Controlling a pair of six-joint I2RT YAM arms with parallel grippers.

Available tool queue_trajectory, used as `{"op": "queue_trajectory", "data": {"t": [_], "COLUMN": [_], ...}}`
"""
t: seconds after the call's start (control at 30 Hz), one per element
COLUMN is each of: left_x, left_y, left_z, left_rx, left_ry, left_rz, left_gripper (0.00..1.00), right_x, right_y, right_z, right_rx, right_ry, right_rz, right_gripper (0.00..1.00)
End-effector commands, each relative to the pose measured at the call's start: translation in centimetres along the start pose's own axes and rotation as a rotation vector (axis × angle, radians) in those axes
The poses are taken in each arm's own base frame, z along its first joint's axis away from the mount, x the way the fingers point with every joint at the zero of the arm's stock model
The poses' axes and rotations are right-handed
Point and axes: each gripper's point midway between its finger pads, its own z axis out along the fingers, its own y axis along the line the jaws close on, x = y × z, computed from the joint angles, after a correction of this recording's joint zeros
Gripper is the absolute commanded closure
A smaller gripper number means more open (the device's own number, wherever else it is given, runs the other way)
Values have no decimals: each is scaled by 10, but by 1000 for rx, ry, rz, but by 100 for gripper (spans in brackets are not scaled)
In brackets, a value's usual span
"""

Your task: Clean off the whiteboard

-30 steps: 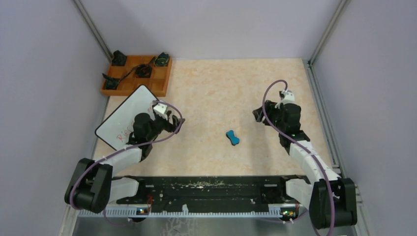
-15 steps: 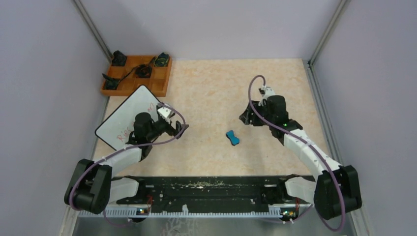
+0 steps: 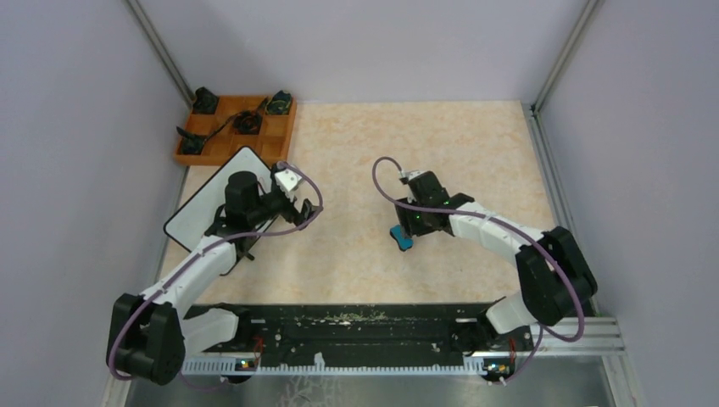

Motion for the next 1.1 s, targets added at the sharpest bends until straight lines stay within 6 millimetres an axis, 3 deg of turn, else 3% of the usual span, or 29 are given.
{"op": "queue_trajectory", "data": {"t": [0.0, 0.77, 0.83, 0.97, 1.07], "left_x": [3, 8, 9, 9, 8], "left_y": [-7, 0, 0, 2, 3], "left_z": [-10, -27, -28, -29, -29], "left_rx": [30, -19, -21, -29, -29], "left_ry": [44, 78, 79, 79, 80], "left_rz": [-7, -42, -42, -45, -45], "left_gripper": [0, 0, 0, 0, 0], "right_x": [-11, -8, -7, -7, -5], "right_y": [14, 33, 32, 32, 32], "right_z": [7, 40, 41, 43, 42], "right_rx": [27, -45, -43, -38, -38], "right_ry": [4, 56, 60, 62, 70], "right_rz": [-117, -174, -171, -165, -161], "right_gripper": [43, 44, 48, 69, 79]}}
